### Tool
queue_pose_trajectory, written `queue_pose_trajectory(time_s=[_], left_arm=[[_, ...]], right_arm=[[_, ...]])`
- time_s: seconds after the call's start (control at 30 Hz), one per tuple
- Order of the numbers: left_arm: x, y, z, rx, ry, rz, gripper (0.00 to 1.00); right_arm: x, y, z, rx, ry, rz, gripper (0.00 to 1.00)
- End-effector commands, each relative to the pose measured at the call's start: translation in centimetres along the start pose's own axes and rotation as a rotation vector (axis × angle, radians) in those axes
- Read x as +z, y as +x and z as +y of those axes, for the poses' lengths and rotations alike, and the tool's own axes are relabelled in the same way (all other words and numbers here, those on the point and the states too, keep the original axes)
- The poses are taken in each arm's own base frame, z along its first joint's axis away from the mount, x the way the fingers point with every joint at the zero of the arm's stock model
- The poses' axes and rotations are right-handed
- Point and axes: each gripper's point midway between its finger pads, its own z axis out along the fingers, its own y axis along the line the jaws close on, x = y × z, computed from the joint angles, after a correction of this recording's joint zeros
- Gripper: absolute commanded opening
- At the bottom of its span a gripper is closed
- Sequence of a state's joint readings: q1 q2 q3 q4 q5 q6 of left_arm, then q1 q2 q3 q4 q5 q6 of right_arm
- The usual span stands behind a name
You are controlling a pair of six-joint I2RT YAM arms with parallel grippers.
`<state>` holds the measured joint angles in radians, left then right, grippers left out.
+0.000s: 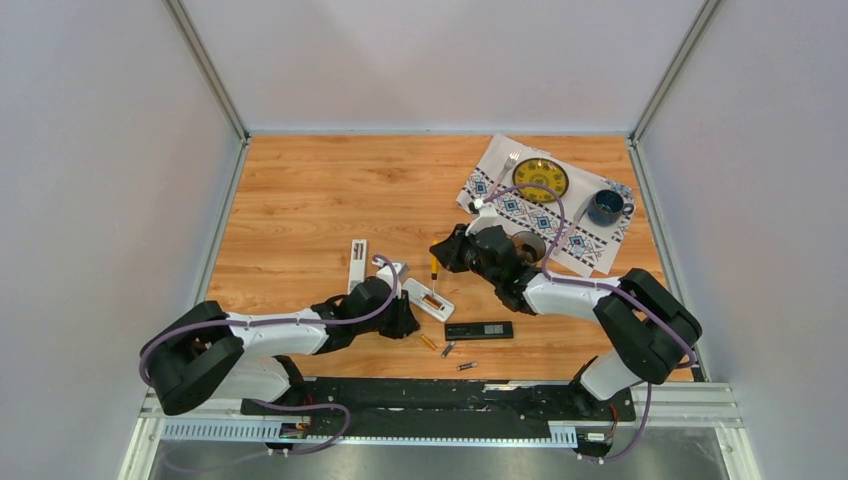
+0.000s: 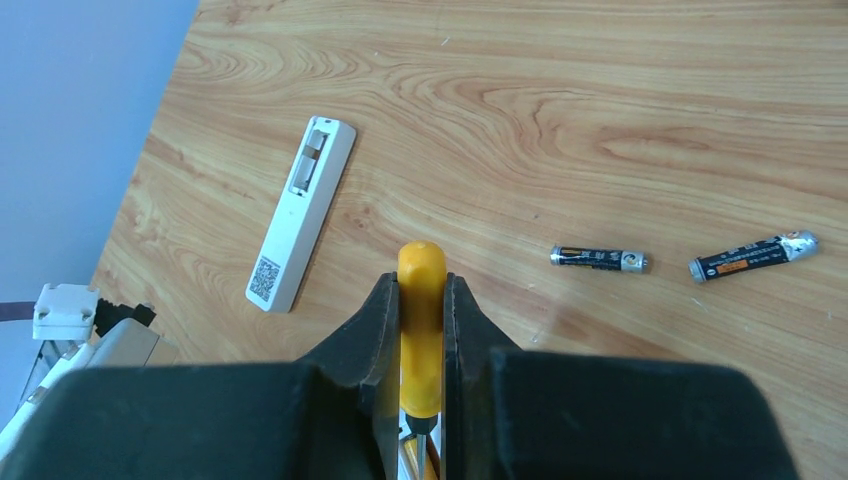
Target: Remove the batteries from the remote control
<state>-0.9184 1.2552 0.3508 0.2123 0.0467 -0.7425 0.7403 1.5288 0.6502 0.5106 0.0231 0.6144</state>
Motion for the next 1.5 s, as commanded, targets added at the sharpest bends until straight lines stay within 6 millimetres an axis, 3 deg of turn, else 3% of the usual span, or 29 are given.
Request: queue_pose_trajectory(time_s=[0.0, 0.1, 0.2, 0.33, 0.43, 0.63, 0.77, 0.97, 1.07, 1.13, 1.23, 1.3, 1.47], left_arm=[[0.4, -1.6, -1.7, -0.013, 0.052, -0.037, 0.24], [0.4, -1.9, -1.9, -0.014, 0.061, -0.046, 0.23], [-0.5, -2.9, -2.4, -0.002, 0.079, -0.090, 0.30], [-2.7, -5.2, -4.0, 0.037, 0.132, -0.189, 0.63], [-4.8, -7.2, -5.6, 0.078, 0.196, -0.279, 0.75], [-8.6, -10.0, -9.5, 0.200, 0.366, -0.414, 0.82], [-9.5, -10.9, -10.2, 0.229, 0.373, -0.431, 0.82], [-9.7, -11.3, -11.2, 0.240, 0.406, -0.434, 0.73], [-10.3, -11.3, -12.5, 0.253, 0.482, -0.440, 0.60], [-10.8, -11.5, -13.2, 0.259, 0.517, -0.454, 0.32], [-11.0, -11.3, -13.4, 0.269, 0.528, -0.445, 0.00], [-11.0, -11.1, -13.0, 0.269, 0.513, -0.435, 0.00], [-11.5, -10.7, -12.6, 0.288, 0.495, -0.425, 0.00]], right_arm=[[0.5, -1.4, 0.2, -0.025, 0.022, -0.058, 0.00], [0.1, -1.0, 0.2, -0.027, 0.005, -0.057, 0.00], [-1.0, -1.6, 1.4, -0.040, -0.050, -0.076, 0.00], [-3.5, -2.8, 4.0, -0.061, -0.165, -0.094, 0.00], [-5.3, -3.6, 6.1, -0.071, -0.263, -0.102, 0.00], [-8.5, -4.7, 10.4, -0.042, -0.437, -0.061, 0.00], [-10.4, -5.0, 12.2, -0.011, -0.530, -0.044, 0.00], [-12.6, -5.2, 14.5, 0.025, -0.632, 0.010, 0.00], [-12.9, -4.9, 14.8, 0.041, -0.649, 0.034, 0.00], [-12.8, -4.9, 14.9, 0.045, -0.645, 0.047, 0.00], [-13.0, -4.9, 14.8, 0.047, -0.639, 0.048, 0.00], [-13.2, -5.0, 14.7, 0.052, -0.632, 0.040, 0.01], [-13.7, -5.7, 14.8, 0.015, -0.609, 0.035, 0.33]])
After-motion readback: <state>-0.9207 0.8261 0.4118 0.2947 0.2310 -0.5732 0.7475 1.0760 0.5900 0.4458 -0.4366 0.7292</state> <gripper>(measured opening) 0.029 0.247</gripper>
